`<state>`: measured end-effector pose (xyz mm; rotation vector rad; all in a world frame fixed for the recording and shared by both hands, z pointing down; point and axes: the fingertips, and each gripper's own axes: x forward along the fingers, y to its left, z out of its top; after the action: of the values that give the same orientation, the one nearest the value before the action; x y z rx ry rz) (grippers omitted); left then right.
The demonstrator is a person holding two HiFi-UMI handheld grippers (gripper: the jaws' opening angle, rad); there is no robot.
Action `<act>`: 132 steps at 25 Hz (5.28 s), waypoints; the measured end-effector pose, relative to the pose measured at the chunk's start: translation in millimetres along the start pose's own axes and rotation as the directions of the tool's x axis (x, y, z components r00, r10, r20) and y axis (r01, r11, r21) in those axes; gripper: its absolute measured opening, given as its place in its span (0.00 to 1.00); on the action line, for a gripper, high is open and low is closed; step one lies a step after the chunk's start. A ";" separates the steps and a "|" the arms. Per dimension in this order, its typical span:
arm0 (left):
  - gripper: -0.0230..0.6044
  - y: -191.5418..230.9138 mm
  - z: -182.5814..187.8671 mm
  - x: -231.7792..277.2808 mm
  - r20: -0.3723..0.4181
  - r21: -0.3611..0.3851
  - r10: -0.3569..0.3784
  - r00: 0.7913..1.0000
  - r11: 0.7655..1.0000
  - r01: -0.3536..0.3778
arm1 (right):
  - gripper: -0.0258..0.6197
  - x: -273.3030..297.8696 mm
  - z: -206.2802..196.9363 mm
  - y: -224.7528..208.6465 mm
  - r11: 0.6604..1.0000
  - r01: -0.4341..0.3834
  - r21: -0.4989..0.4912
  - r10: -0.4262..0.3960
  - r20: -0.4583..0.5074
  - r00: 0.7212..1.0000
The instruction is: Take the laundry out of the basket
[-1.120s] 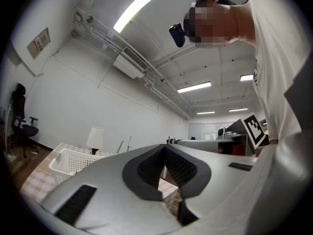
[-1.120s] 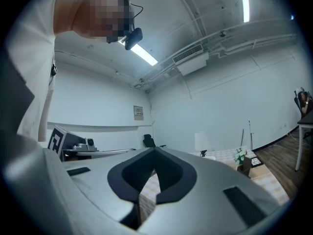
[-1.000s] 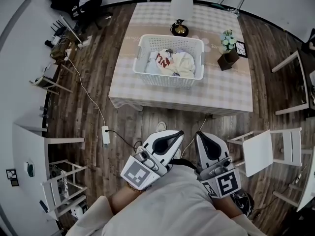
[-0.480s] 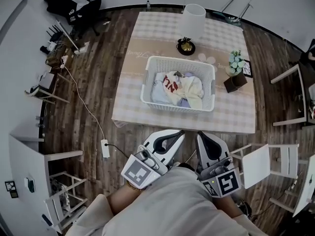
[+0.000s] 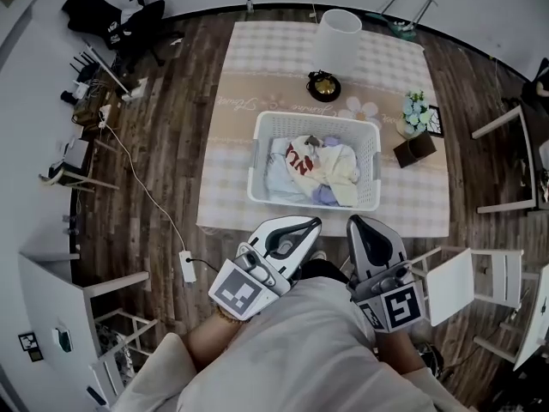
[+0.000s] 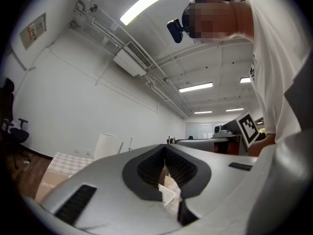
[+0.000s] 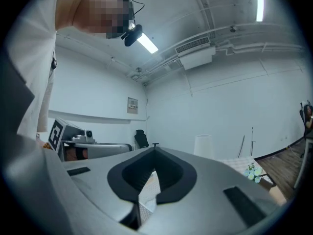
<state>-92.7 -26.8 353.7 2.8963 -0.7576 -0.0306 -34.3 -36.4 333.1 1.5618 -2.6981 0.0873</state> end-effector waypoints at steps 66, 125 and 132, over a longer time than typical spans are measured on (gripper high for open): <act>0.23 187.9 -294.4 109.7 -0.965 0.219 0.071 0.251 0.740 0.636 | 0.25 161.8 -339.3 -80.8 0.763 -0.646 0.021 0.281 -0.911 0.303; 0.22 -57.3 -17.5 344.3 -0.872 0.361 -0.177 0.456 0.398 0.844 | 0.24 -57.9 -44.2 -289.7 0.933 -0.304 -0.193 -0.021 -0.871 0.490; 0.22 -119.4 -22.4 371.0 -0.866 0.347 -0.251 0.432 0.322 0.881 | 0.24 -121.0 -41.3 -314.6 0.961 -0.200 -0.190 -0.073 -0.873 0.482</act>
<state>290.2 -102.1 364.8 3.2172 0.8265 1.6341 298.4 -85.5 380.1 0.9077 -1.8078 0.3898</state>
